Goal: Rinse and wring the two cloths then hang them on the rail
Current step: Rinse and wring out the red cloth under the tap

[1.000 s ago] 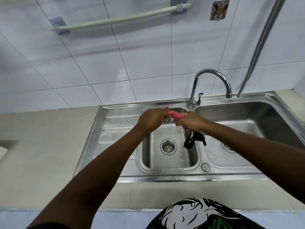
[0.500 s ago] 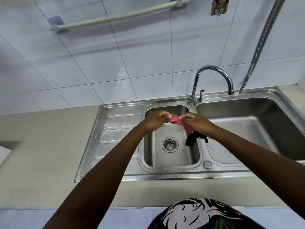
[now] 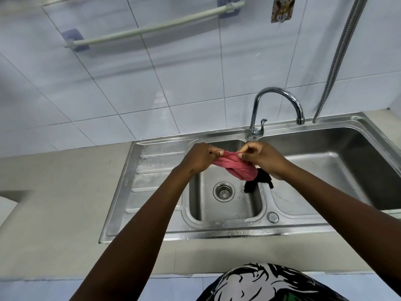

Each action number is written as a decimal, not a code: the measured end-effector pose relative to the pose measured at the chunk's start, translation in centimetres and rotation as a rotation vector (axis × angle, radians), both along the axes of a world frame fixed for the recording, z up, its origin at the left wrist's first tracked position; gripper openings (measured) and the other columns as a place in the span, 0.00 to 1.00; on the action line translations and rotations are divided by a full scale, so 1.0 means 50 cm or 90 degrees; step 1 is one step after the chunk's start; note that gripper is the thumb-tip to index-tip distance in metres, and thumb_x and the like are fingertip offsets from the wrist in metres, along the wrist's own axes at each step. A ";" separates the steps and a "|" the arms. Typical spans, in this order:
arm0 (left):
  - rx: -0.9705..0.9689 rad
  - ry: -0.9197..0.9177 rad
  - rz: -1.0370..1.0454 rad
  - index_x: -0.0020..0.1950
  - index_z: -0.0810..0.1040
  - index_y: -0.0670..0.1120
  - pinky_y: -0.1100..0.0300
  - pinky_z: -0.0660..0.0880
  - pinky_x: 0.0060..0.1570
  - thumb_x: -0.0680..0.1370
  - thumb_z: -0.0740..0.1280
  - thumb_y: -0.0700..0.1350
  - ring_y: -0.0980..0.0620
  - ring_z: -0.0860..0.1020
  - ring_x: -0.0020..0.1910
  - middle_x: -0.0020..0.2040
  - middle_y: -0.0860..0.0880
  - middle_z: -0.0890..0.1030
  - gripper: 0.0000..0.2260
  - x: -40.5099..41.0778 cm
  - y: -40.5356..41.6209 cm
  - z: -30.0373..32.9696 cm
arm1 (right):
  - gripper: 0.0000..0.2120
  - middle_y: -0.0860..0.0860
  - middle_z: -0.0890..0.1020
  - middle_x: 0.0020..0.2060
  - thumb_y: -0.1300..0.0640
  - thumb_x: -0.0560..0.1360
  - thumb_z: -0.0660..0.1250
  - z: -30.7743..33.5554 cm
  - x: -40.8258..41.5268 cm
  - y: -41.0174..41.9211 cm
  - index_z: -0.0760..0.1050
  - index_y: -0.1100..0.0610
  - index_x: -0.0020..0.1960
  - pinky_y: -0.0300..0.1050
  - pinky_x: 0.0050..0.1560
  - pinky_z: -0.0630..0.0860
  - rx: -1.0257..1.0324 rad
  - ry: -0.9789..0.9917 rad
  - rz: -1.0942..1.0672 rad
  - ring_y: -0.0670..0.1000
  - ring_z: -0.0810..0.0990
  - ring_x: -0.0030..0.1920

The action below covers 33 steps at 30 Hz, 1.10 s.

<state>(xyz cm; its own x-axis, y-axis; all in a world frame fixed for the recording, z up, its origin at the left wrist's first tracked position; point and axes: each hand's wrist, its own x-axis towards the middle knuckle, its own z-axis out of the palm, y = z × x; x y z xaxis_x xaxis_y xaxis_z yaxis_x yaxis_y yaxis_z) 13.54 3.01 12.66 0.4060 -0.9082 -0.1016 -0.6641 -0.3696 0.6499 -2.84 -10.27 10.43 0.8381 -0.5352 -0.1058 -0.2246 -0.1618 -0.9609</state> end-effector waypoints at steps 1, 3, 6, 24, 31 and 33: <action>0.025 0.005 -0.013 0.59 0.82 0.50 0.60 0.75 0.50 0.79 0.64 0.46 0.50 0.82 0.51 0.52 0.49 0.85 0.11 0.001 0.005 0.004 | 0.05 0.52 0.80 0.35 0.62 0.72 0.69 0.003 -0.001 0.001 0.78 0.55 0.38 0.43 0.42 0.71 0.001 -0.003 -0.004 0.48 0.76 0.38; 0.050 0.047 -0.015 0.60 0.81 0.51 0.55 0.81 0.39 0.79 0.64 0.46 0.52 0.82 0.38 0.46 0.52 0.84 0.11 0.003 0.013 0.009 | 0.06 0.48 0.79 0.34 0.61 0.73 0.68 0.008 0.001 0.005 0.77 0.53 0.39 0.41 0.41 0.70 -0.043 0.010 0.001 0.47 0.75 0.37; 0.050 0.052 0.018 0.56 0.82 0.50 0.59 0.78 0.25 0.79 0.63 0.49 0.59 0.77 0.27 0.49 0.50 0.84 0.11 0.003 0.013 0.016 | 0.04 0.47 0.82 0.37 0.60 0.73 0.68 0.015 -0.001 0.017 0.78 0.54 0.40 0.41 0.41 0.73 -0.191 0.017 -0.020 0.45 0.78 0.39; -0.094 0.047 0.160 0.54 0.80 0.49 0.59 0.72 0.48 0.81 0.59 0.51 0.50 0.79 0.48 0.50 0.49 0.83 0.12 0.007 0.004 0.052 | 0.14 0.47 0.79 0.39 0.46 0.70 0.70 0.019 -0.039 -0.024 0.77 0.56 0.46 0.38 0.36 0.67 -0.262 0.120 -0.057 0.48 0.75 0.40; -0.138 0.043 0.037 0.48 0.81 0.43 0.57 0.74 0.42 0.81 0.61 0.49 0.55 0.75 0.36 0.51 0.47 0.78 0.13 0.001 0.017 0.066 | 0.10 0.36 0.75 0.27 0.51 0.70 0.71 0.005 -0.038 -0.001 0.83 0.53 0.50 0.24 0.32 0.67 -0.281 0.139 0.017 0.35 0.74 0.29; -0.132 0.040 0.040 0.46 0.80 0.42 0.54 0.74 0.40 0.80 0.60 0.50 0.54 0.74 0.32 0.43 0.48 0.80 0.14 -0.004 0.014 0.071 | 0.07 0.39 0.77 0.24 0.54 0.70 0.72 0.000 -0.040 0.001 0.83 0.57 0.45 0.26 0.30 0.66 -0.255 0.098 -0.015 0.36 0.74 0.28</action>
